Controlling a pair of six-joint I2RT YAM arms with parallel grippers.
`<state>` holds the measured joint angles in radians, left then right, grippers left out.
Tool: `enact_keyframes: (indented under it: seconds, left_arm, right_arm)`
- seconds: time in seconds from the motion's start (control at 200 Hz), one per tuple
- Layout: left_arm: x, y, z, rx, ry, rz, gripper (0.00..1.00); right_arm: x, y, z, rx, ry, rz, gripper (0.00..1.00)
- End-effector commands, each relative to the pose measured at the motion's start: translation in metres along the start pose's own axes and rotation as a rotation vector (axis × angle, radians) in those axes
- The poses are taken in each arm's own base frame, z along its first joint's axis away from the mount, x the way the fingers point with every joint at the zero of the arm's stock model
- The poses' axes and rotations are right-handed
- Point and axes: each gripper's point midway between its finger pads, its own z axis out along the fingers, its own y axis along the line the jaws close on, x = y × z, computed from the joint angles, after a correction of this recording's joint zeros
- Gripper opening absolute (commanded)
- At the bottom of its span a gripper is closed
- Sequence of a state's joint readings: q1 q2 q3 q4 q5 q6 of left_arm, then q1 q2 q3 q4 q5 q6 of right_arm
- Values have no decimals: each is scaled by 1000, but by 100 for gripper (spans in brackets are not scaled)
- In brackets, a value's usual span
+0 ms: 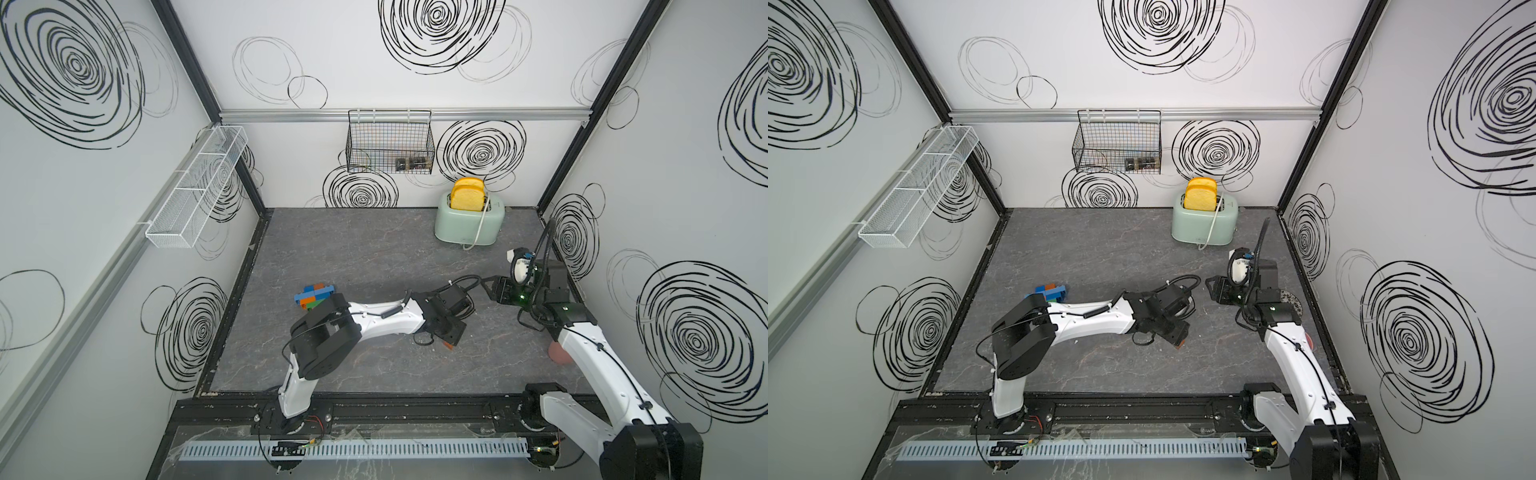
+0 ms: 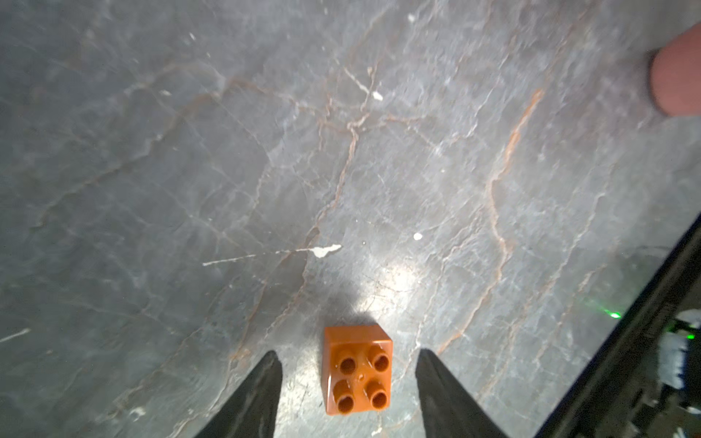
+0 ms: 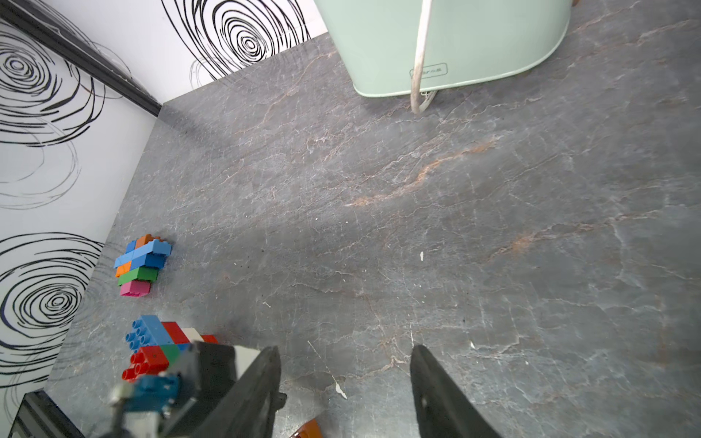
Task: Assemble a heart with lego
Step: Place the lego brick at the center of the board, then pick up the lego brick from the center of the board.
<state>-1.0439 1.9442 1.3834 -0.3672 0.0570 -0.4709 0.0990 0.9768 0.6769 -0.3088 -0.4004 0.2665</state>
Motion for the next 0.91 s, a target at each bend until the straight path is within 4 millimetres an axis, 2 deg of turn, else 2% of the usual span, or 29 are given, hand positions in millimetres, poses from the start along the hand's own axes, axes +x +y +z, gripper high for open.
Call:
enact_keyframes:
  seconds: [0.0,0.095,0.165,0.27,0.37,0.5,0.64,0.901]
  left_arm:
    - [-42,-17,-58,80,-149,-11,62]
    - [-49,-5,-86,84,-203,-43,62]
    - [-49,12,-102,76,-234,-73,63]
    - [-39,41,-124,53,-270,-129,63]
    - [-25,75,-139,52,-307,-219,63]
    - [-10,116,-153,34,-339,-311,63]
    - [0,145,-170,8,-384,-365,64]
    - [29,187,-181,-4,-420,-476,64]
  right_arm:
    - [17,19,12,-72,80,-51,59]
    - [42,31,23,-89,180,-68,59]
    - [62,41,29,-109,236,-81,59]
    - [89,51,35,-128,298,-95,59]
    - [111,58,42,-116,358,-113,60]
    - [139,64,53,-113,448,-127,62]
    - [163,59,61,-35,567,-138,62]
    - [194,58,63,95,648,-244,61]
